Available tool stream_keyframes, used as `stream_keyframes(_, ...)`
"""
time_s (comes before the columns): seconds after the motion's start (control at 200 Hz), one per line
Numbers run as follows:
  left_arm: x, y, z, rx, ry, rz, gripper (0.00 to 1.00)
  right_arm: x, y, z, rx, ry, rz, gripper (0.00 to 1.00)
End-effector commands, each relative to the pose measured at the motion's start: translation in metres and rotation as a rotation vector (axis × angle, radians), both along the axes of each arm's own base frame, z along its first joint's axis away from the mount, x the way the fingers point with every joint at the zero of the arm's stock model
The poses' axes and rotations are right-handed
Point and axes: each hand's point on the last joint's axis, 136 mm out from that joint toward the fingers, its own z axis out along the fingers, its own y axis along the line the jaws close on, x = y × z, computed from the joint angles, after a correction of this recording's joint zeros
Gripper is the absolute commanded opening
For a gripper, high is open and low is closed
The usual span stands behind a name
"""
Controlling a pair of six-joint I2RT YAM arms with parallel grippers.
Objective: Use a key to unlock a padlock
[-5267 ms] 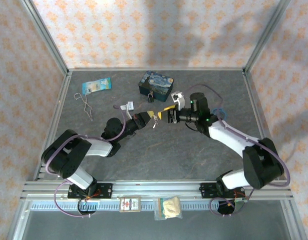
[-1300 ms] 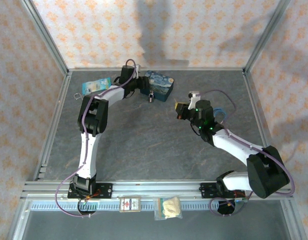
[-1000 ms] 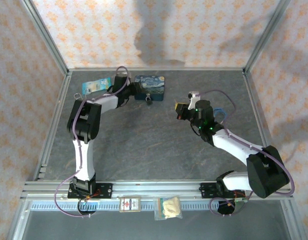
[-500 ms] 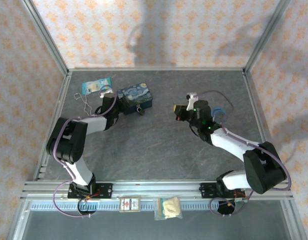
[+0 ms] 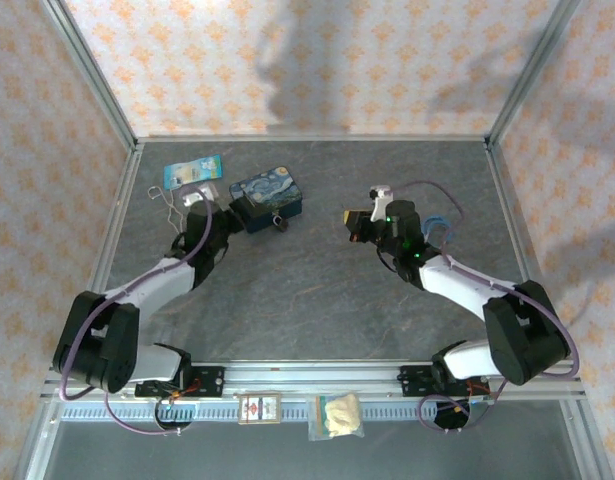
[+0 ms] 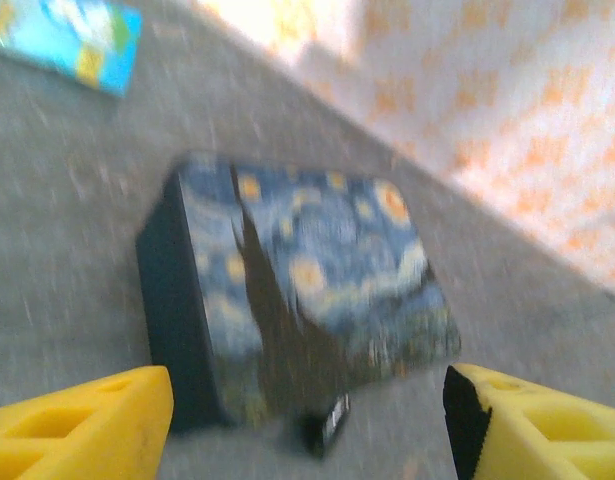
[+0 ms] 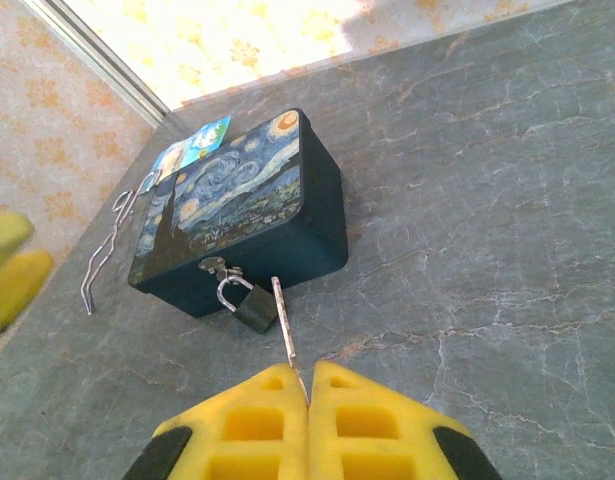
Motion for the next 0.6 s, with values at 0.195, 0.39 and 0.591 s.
stream_keyframes(0.195,-0.017,-0.085,-0.041,-0.115,-0.009,-0.041,0.70,0.001,0.003,0.012,0.033,-0.037,0.020,0.00)
stream_keyframes(0.39,0.008,-0.091,-0.057,-0.109,-0.032,0.049,0.67,-0.006,-0.001,0.008,0.032,-0.028,0.013,0.00)
stream_keyframes(0.591,0.034,-0.092,-0.069,0.013,-0.035,0.097,0.64,-0.010,-0.008,0.007,0.017,-0.035,-0.006,0.00)
